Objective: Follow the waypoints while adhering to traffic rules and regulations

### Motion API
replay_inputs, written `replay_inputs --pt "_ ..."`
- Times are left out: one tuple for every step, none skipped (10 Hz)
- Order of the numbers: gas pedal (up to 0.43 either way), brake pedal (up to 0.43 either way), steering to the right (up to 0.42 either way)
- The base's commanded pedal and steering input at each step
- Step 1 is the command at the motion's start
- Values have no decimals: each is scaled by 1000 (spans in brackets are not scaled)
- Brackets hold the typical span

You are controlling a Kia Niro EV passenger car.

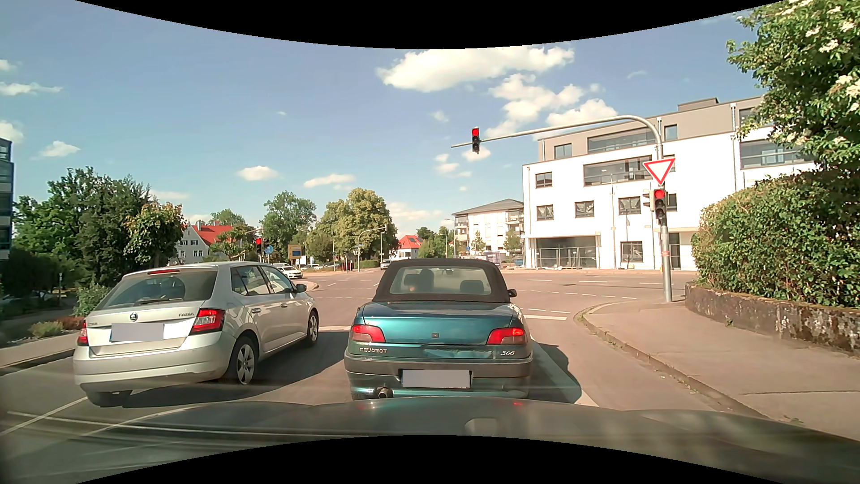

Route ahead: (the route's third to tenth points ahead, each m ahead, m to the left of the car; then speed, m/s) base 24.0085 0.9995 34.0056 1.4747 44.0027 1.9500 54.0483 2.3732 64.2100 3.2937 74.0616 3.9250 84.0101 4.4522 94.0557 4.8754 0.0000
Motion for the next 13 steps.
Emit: replay_inputs --pt "0 634 3" --pt "0 634 3" --pt "0 640 3" --pt "0 634 3" --pt "0 634 3" --pt "0 634 3" --pt "0 634 3" --pt "0 634 3" --pt "0 634 3" --pt "0 634 3" --pt "0 634 3" --pt "0 634 3" --pt "0 640 3"
